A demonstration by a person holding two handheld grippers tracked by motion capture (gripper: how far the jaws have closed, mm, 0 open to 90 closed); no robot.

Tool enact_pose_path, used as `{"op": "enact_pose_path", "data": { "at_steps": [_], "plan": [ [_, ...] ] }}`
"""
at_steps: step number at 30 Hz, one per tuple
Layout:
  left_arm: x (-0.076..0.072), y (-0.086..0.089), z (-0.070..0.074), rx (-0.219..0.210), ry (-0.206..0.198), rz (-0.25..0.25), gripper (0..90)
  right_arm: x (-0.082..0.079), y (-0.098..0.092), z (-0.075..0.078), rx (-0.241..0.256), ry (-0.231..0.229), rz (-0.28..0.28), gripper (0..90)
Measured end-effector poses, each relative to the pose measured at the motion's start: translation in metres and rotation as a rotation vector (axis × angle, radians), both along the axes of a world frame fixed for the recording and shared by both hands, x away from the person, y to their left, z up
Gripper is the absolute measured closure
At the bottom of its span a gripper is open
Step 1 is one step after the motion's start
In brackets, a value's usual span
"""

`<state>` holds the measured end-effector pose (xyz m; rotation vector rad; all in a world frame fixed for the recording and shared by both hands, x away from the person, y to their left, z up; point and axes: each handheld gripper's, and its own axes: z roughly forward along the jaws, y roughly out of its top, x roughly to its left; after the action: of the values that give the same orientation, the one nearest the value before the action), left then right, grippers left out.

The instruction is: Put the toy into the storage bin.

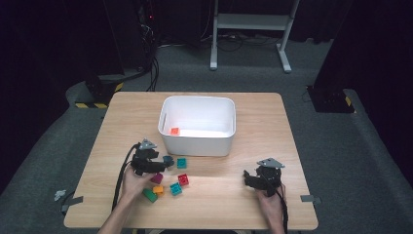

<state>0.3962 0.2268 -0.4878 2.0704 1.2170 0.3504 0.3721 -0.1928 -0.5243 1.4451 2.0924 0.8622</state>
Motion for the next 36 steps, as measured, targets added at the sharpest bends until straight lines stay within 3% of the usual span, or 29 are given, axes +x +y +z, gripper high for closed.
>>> {"op": "enact_pose_path", "data": {
  "at_steps": [13, 25, 36],
  "plan": [
    [0.0072, -0.0035, -0.008, 0.008, 0.022, -0.022, 44.1, 0.0, 0.0, 0.0, 0.0, 0.0, 0.0, 16.6],
    [0.0068, -0.0048, -0.0085, 0.013, 0.011, -0.046, 57.2, 0.0, 0.0, 0.0, 0.0, 0.0, 0.0, 16.6],
    [0.0056, -0.0048, -0.0076, 0.008, 0.01, -0.054, 58.3, 0.0, 0.0, 0.0, 0.0, 0.0, 0.0, 16.6]
  ]
}}
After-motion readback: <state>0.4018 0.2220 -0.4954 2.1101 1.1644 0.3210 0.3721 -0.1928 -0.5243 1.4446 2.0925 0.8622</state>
